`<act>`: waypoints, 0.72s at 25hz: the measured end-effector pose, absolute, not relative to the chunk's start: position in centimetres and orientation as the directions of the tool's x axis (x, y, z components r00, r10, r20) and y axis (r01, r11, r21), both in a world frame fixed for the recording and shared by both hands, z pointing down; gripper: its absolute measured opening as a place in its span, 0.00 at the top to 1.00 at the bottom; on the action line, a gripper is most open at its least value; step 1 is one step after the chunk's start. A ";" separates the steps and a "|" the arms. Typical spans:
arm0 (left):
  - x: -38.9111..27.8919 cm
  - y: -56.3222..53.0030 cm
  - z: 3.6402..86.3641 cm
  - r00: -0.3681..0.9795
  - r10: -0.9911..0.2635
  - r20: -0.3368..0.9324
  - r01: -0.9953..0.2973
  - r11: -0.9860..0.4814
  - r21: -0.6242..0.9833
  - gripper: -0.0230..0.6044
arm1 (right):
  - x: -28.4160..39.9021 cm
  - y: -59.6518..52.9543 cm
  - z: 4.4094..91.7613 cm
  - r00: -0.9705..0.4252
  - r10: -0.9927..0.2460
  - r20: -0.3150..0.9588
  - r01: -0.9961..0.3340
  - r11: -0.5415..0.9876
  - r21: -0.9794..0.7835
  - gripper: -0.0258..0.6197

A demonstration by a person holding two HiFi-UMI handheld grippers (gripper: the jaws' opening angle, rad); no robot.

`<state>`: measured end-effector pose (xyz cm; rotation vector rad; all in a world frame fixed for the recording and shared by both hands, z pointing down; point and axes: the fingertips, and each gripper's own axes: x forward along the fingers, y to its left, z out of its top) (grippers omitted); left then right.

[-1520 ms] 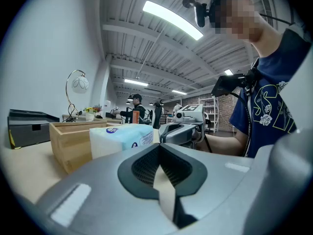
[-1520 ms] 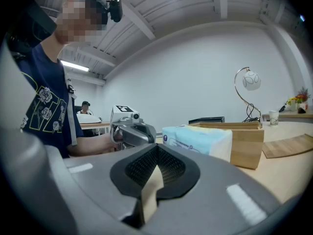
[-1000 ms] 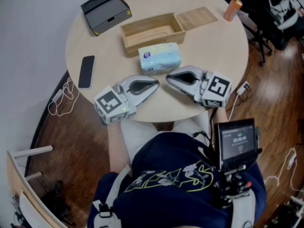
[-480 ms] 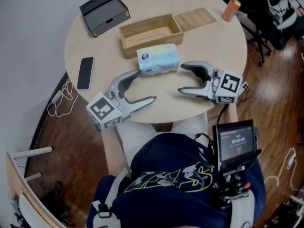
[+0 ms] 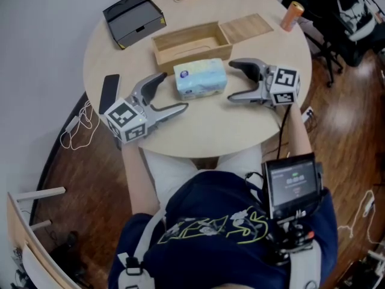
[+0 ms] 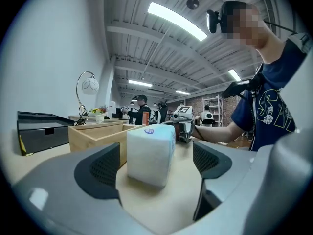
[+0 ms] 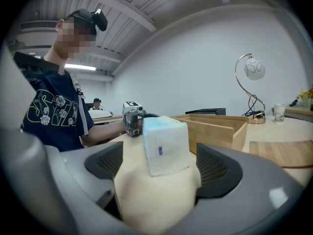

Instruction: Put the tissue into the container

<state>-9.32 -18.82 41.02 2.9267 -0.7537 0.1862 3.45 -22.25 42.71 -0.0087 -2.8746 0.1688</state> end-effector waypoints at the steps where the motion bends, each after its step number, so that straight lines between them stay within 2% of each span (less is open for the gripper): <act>1: -9.2 -19.1 41.0 0.871 -0.468 0.149 -0.482 -0.873 0.079 0.25 | 3.1 -22.6 42.7 -0.964 0.033 0.265 0.003 0.994 -0.113 0.27; 7: -8.0 -20.5 41.1 0.892 -0.421 0.164 -0.438 -0.895 0.085 0.26 | 1.9 -23.6 44.0 -0.932 0.091 0.351 0.052 0.991 -0.121 0.27; 12: -7.5 -21.2 41.2 0.906 -0.387 0.174 -0.405 -0.910 0.086 0.26 | 1.0 -23.7 43.4 -0.945 0.086 0.314 0.051 0.992 -0.117 0.26; 18: -6.6 -21.3 41.1 0.912 -0.368 0.179 -0.387 -0.918 0.087 0.26 | -1.8 -23.0 42.9 -0.943 0.134 0.305 0.105 0.988 -0.111 0.26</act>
